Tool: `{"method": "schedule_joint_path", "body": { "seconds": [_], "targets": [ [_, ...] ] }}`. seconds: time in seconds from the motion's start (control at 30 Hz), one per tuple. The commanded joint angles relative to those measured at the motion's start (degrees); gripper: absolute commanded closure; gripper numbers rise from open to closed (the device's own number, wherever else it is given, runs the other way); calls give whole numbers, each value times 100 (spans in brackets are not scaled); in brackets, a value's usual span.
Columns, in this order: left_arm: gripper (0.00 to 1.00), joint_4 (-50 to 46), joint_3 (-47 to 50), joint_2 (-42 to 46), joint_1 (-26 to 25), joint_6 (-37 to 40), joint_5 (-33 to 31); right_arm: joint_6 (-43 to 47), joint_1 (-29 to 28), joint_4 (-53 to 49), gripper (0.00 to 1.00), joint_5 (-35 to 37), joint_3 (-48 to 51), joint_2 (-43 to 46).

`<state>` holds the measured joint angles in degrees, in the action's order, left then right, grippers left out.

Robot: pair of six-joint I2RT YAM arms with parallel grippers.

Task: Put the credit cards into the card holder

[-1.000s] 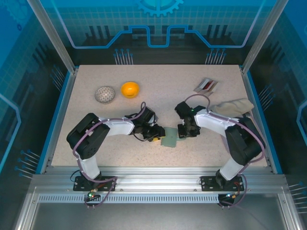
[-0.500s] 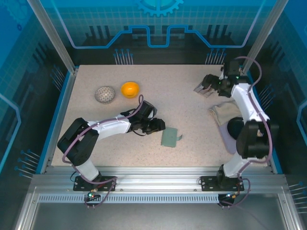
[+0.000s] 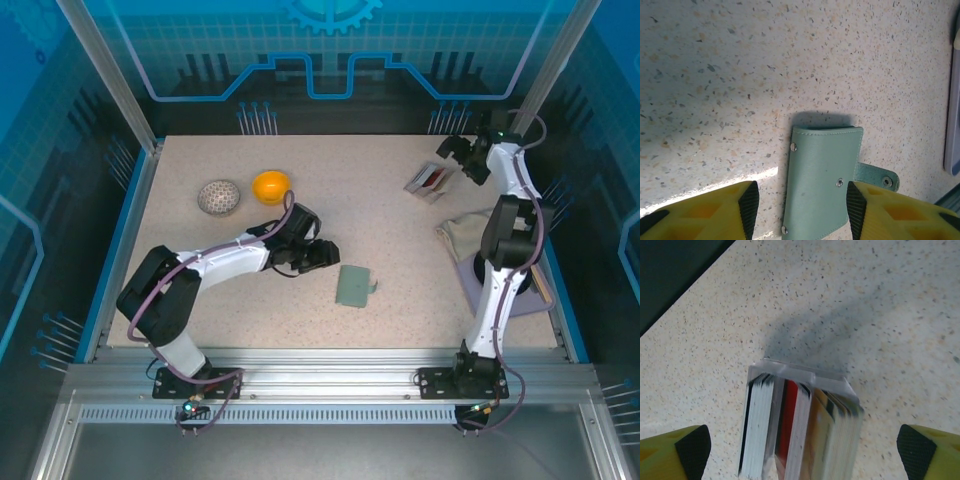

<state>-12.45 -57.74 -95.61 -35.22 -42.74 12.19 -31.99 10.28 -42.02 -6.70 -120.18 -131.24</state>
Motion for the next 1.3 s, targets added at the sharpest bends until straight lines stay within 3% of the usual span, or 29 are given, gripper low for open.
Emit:
{"method": "schedule_joint_path", "body": {
  "seconds": [0.0, 0.17, 0.4, 0.6, 1.07, 1.27],
  "targets": [
    [47, -153, -98, 61, 95, 178, 2, -112, 58, -623, 2, -399, -962, -727],
    [47, -161, -90, 43, 142, 162, 28, -55, 46, -779, 7, -559, -1446, -1197],
    [47, -125, -29, 52, 170, 108, 50, 150, -4, -834, 15, -358, -1199, -1207],
    [47, -126, -27, 43, 175, 99, 73, 345, -68, -848, 29, -309, -963, -1108],
    [47, -131, 34, 115, 183, 73, 59, 986, -306, -884, 36, -390, -471, -730],
    [47, -161, 34, 157, 187, 88, 47, 1651, -444, -1055, 44, -597, -184, -587]
  ]
}}
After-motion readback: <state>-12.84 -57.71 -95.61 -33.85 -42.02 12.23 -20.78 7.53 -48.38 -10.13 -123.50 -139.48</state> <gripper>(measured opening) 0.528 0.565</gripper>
